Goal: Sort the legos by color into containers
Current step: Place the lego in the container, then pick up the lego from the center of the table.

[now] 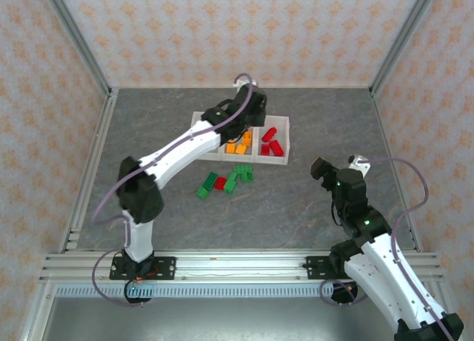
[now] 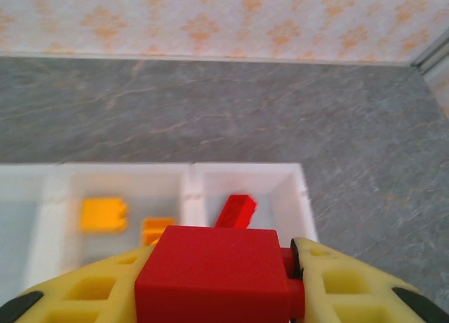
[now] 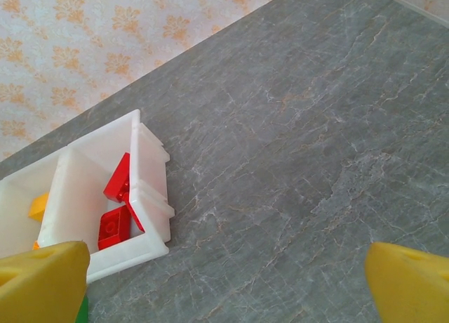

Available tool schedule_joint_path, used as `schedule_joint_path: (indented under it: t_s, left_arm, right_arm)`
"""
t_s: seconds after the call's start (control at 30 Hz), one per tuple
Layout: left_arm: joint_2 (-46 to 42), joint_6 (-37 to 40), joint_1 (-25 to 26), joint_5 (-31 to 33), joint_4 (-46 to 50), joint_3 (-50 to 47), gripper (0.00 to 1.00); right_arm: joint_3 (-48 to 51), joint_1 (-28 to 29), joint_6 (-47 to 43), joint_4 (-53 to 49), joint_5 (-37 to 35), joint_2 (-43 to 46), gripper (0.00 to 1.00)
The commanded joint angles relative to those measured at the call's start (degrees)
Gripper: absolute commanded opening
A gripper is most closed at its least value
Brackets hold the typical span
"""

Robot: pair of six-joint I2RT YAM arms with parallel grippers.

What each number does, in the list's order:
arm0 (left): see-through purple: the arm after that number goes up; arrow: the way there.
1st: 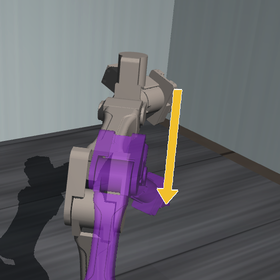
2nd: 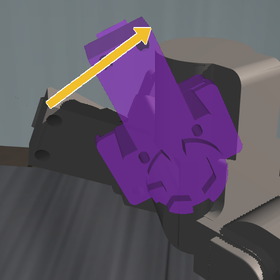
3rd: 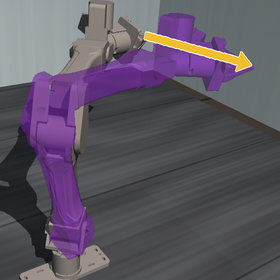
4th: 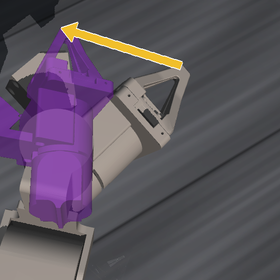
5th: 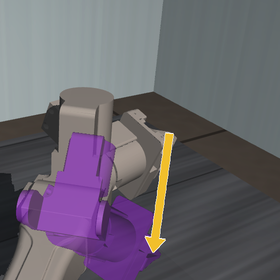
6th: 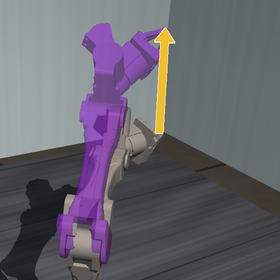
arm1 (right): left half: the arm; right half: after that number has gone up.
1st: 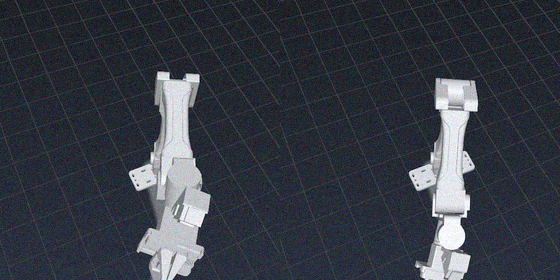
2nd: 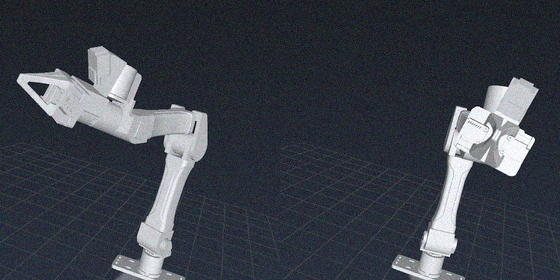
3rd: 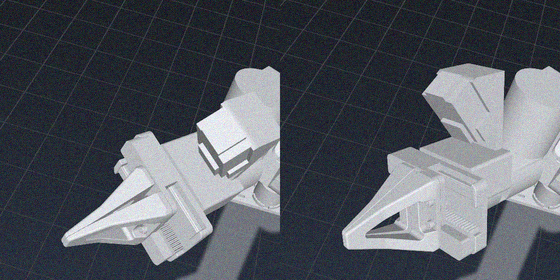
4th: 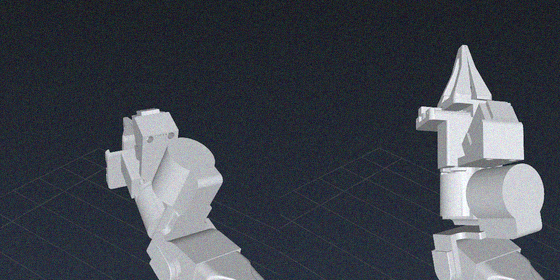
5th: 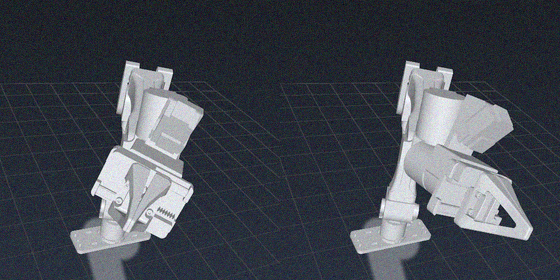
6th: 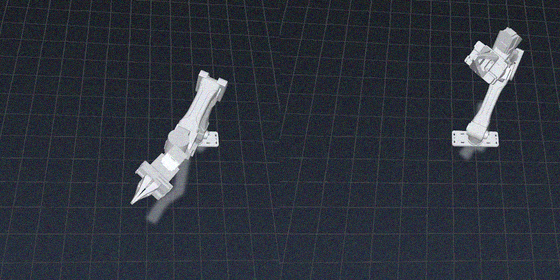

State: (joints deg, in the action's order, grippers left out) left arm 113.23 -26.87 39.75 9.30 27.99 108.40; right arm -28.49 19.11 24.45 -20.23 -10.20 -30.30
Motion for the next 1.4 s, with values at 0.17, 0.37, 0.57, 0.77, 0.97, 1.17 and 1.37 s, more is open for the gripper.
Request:
schedule_joint_path:
  t_s: [0.17, 0.37, 0.57, 0.77, 0.97, 1.17, 1.37]
  left_arm:
    - [14.5, 1.6, 0.4, -7.0, -3.7, 9.5, 0.36]
    - [19.2, 1.2, 0.4, -10.2, -6.2, 11.7, 0.41]
    - [21.6, 1.0, 0.4, -11.5, -7.2, 13.8, 0.62]
    - [21.1, 3.0, 0.2, -9.9, -6.1, 16.5, 0.90]
    - [16.6, 5.4, -0.7, -6.4, -2.8, 15.4, 0.99]
    - [6.6, 8.1, -0.9, -1.5, -2.2, 5.2, 0.99]
    - [-3.2, 9.2, -0.9, -0.4, -0.5, -6.2, 0.99]
  right_arm:
    - [-2.1, 0.1, 0.9, -1.6, -3.4, 1.8, 1.00]
    - [-2.0, 0.1, 0.7, -1.5, -3.8, 1.0, 1.00]
    - [-2.1, 0.1, 0.7, -1.5, -4.0, 0.3, 1.00]
    - [-2.2, 0.1, 0.6, -1.6, -3.8, -0.1, 1.00]
    - [-2.7, 0.1, 0.4, -2.0, -3.0, -0.3, 1.00]
    - [-2.4, 0.1, 0.5, -1.3, -2.2, -0.5, 1.00]
    - [-2.3, 0.0, 0.7, -1.0, -1.7, -1.2, 1.00]
